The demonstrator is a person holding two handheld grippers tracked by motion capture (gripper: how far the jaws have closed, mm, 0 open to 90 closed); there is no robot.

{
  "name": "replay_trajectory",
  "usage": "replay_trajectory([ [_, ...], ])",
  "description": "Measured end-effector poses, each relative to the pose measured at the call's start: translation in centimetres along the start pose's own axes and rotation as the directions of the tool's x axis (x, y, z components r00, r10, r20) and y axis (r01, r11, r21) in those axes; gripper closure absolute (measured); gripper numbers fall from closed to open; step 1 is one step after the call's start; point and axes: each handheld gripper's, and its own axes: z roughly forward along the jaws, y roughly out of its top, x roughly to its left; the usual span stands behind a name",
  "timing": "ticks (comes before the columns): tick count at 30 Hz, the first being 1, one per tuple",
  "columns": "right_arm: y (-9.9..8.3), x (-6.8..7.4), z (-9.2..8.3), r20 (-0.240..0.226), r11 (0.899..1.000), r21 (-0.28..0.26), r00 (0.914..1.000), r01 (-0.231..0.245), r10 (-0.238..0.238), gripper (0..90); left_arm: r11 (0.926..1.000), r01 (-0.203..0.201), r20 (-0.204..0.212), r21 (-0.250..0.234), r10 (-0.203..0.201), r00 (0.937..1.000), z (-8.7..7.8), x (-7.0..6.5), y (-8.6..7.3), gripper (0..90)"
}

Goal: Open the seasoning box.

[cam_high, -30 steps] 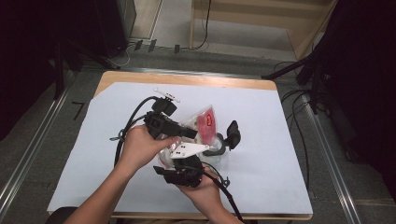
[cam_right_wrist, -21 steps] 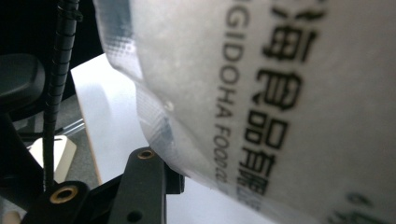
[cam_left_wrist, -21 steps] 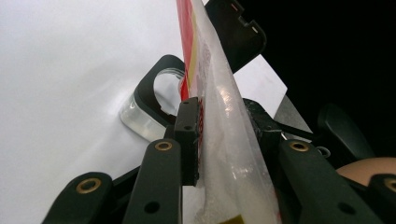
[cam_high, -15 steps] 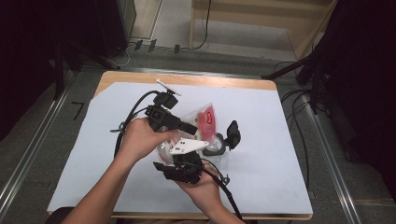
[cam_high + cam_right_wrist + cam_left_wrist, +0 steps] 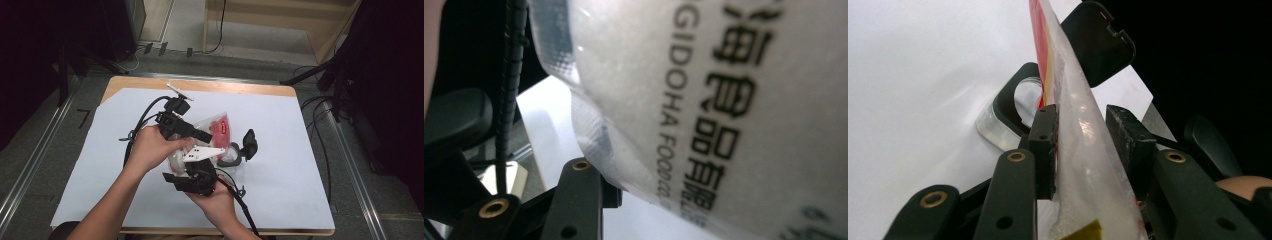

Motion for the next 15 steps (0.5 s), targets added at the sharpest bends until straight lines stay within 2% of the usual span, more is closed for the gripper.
replay_trajectory([
  [6,0.04,-0.09,-0.24,-0.010,1.000,-0.006,0.9999,-0.008,0.008,63.7,0.9998,-0.011,-0.052,0.018,0.012,0.9986,0.06,-0.76,0.10,65.0],
  [9,-0.01,-0.08,-0.32,-0.012,1.000,-0.009,0.9999,-0.001,0.001,63.8,0.9996,-0.012,-0.054,0.024,0.013,0.9985,0.07,-0.76,0.09,65.2],
  [14,-0.19,-0.08,-0.30,-0.004,1.000,0.000,0.9999,0.012,-0.012,63.8,0.9997,-0.021,-0.028,0.014,0.022,0.9994,0.15,-0.64,-0.20,63.3],
  [15,-0.23,-0.08,-0.31,-0.001,1.000,0.000,0.9999,0.017,-0.017,63.9,0.9989,-0.042,-0.029,0.020,0.043,0.9987,0.13,-0.62,-0.25,62.2],
])
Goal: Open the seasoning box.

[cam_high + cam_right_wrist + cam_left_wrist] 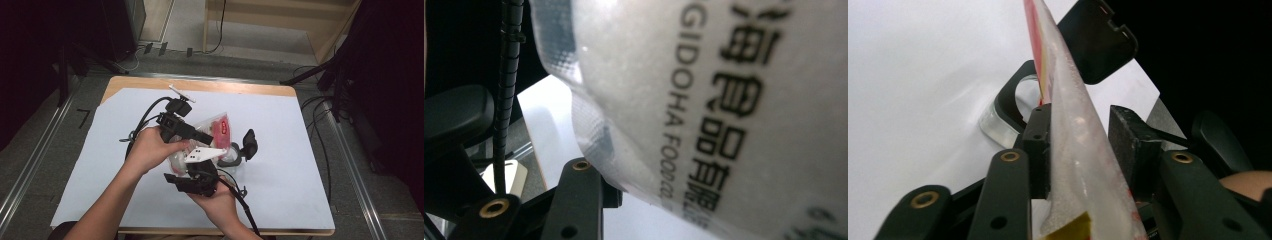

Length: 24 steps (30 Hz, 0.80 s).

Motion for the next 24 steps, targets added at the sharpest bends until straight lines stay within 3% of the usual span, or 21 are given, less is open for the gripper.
replay_trajectory([
  [4,-0.1,0.1,0.0,-0.001,1.000,-0.004,1.0000,0.002,-0.002,63.9,0.9999,0.011,-0.017,0.004,-0.011,0.9998,-0.1,-0.2,-0.1,63.8],
  [8,0.1,0.8,0.0,0.021,0.999,-0.007,0.9987,0.046,-0.046,63.6,0.9996,0.026,-0.046,-0.012,-0.026,0.9986,-0.4,-0.4,0.1,70.9],
  [11,0.2,0.7,-0.1,0.007,0.999,-0.015,0.9992,0.039,-0.039,63.7,0.9989,0.038,-0.065,-0.026,-0.040,0.9971,-0.5,-0.8,0.2,71.5],
  [18,0.2,0.4,-0.2,-0.017,1.000,-0.030,0.9998,0.010,-0.010,63.8,0.9983,0.022,-0.077,-0.054,-0.026,0.9967,-0.2,-1.1,0.5,71.3],
  [24,0.2,0.3,-0.2,-0.012,0.999,-0.032,0.9998,0.018,-0.019,63.6,0.9980,0.018,-0.077,-0.061,-0.022,0.9968,-0.2,-1.1,0.5,71.5],
])
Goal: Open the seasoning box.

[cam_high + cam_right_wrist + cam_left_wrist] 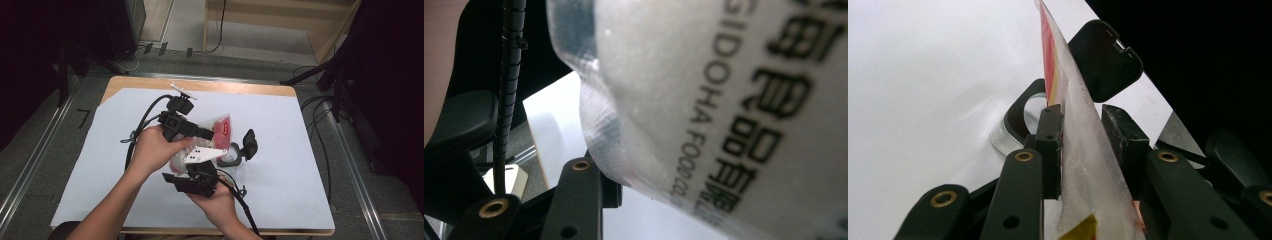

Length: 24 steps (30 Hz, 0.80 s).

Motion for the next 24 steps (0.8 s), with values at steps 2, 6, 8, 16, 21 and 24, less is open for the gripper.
replay_trajectory([
  [2,-0.02,-0.06,0.02,0.001,1.000,0.003,1.0000,0.006,-0.006,63.6,1.0000,0.000,-0.002,-0.001,0.000,1.0000,0.04,0.00,-0.01,71.7],
  [6,0.03,-0.14,0.06,0.003,1.000,0.007,0.9999,0.010,-0.010,63.7,1.0000,0.001,-0.001,-0.006,-0.001,1.0000,0.01,0.05,-0.03,71.8],
  [8,0.07,-0.15,0.10,0.001,1.000,0.008,0.9999,0.013,-0.013,63.7,1.0000,0.003,-0.006,-0.003,-0.003,1.0000,-0.07,0.10,-0.01,71.9],
  [16,0.03,-0.16,0.15,0.010,0.999,0.014,0.9995,0.029,-0.029,63.7,1.0000,0.002,-0.001,-0.004,-0.002,1.0000,-0.02,0.27,-0.06,71.9],
  [21,0.00,-0.12,0.16,0.010,0.999,0.016,0.9994,0.031,-0.032,63.7,1.0000,0.001,-0.009,-0.002,-0.001,1.0000,-0.06,0.16,-0.11,71.9],
  [24,0.00,-0.10,0.16,0.008,0.999,0.014,0.9994,0.033,-0.033,63.7,1.0000,0.004,-0.010,-0.003,-0.004,0.9999,-0.08,0.10,-0.11,71.9],
])
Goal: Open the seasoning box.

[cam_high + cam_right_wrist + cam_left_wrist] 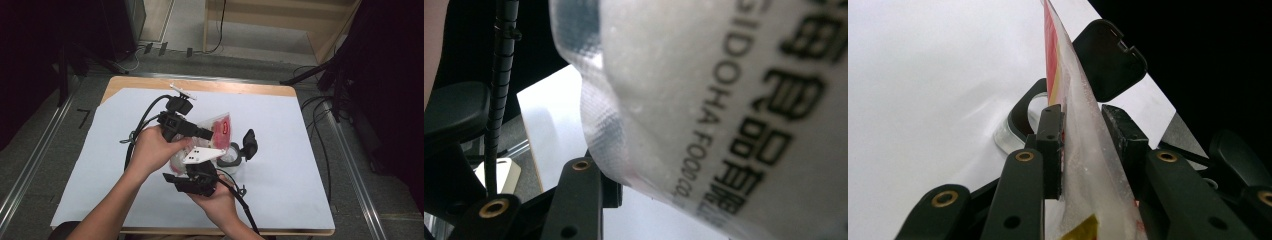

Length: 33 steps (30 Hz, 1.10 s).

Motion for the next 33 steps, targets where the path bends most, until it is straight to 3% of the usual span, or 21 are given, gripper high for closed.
replay_trajectory([
  [33,-0.01,0.24,0.06,-0.001,1.000,0.007,0.9999,0.014,-0.014,63.7,0.9999,-0.011,-0.006,0.008,0.011,0.9999,-0.12,-0.14,-0.14,71.3],
])
